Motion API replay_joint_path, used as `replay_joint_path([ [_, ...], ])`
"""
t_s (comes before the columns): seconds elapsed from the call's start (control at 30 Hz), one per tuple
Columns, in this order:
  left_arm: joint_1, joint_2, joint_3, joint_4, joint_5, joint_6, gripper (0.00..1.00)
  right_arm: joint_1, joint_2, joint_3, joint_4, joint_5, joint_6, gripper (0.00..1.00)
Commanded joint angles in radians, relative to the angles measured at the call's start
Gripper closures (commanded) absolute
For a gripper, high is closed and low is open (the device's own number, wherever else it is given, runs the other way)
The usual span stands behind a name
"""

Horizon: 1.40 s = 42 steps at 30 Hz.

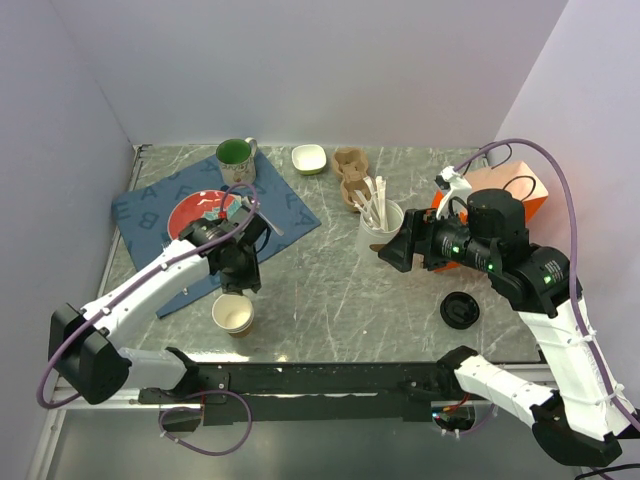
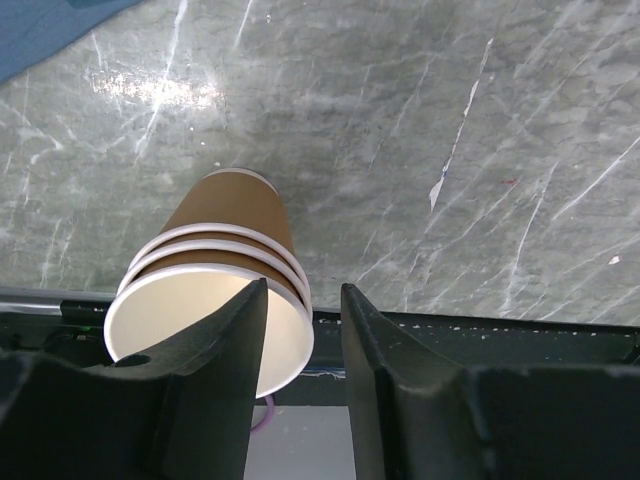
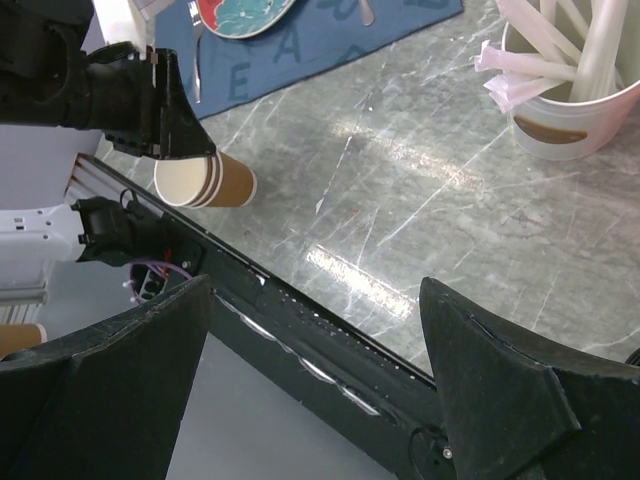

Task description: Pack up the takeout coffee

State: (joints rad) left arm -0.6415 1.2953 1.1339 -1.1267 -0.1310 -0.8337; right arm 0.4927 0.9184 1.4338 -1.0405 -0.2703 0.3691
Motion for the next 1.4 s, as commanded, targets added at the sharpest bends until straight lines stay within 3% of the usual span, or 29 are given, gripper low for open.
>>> replay_joint_path([
  [0.0, -0.014, 0.005, -0.003, -0.005, -0.039, -0.044, 0.60, -0.005, -0.018, -0.001, 0.033, 0.000, -0.006, 0.09],
  [0.53, -0.047, 0.005, -0.037, -0.031, -0.065, -0.119, 0.63, -0.005, -0.033, -0.013, 0.030, 0.003, -0.002, 0.09],
  [0.77, -0.056, 0.018, -0.017, -0.059, -0.097, -0.134, 0.75, -0.005, -0.029, 0.004, 0.011, -0.007, -0.018, 0.09],
  [1.07, -0.063, 0.009, 0.021, -0.107, -0.121, -0.124, 0.99, -0.005, -0.050, -0.006, -0.003, -0.004, -0.015, 0.09],
  [1.37, -0.064, -0.021, 0.070, -0.176, -0.134, -0.131, 0.99, -0.005, -0.076, -0.030, -0.003, 0.000, -0.009, 0.09],
])
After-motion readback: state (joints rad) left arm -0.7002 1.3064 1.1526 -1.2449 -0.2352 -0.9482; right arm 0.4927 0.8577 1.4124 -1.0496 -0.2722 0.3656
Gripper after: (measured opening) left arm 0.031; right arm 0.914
